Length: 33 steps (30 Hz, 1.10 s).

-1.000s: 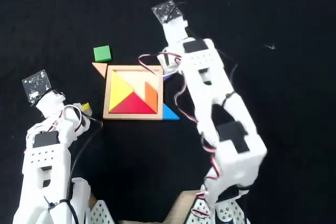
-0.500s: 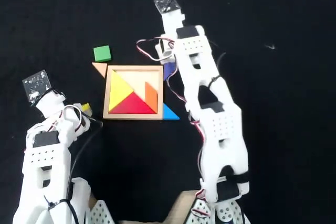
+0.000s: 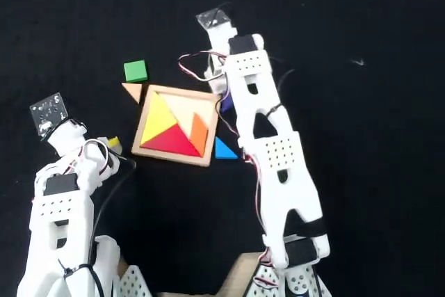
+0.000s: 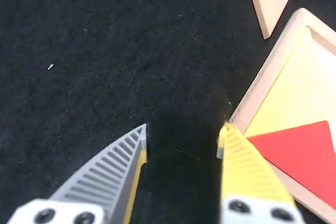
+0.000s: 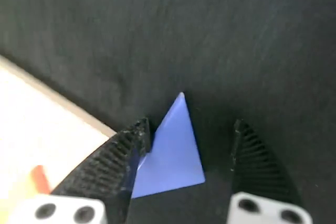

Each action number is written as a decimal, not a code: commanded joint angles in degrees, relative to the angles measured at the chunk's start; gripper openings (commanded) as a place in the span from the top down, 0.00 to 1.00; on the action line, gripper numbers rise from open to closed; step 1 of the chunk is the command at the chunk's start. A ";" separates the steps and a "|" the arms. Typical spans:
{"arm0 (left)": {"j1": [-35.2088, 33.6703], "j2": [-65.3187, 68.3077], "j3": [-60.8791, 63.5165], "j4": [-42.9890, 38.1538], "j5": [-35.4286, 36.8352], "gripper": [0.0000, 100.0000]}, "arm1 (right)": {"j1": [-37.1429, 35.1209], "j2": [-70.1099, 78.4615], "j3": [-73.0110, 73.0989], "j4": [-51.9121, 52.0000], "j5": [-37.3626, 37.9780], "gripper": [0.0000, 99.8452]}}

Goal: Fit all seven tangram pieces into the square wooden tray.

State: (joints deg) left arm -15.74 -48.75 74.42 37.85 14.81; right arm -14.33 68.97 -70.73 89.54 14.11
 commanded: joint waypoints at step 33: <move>0.22 0.18 -0.22 -3.25 0.53 0.78 | 7.65 -4.18 0.13 11.69 10.29 0.74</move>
State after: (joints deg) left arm -15.74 -48.75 74.59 35.82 14.81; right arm -9.49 71.16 -74.86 99.12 24.31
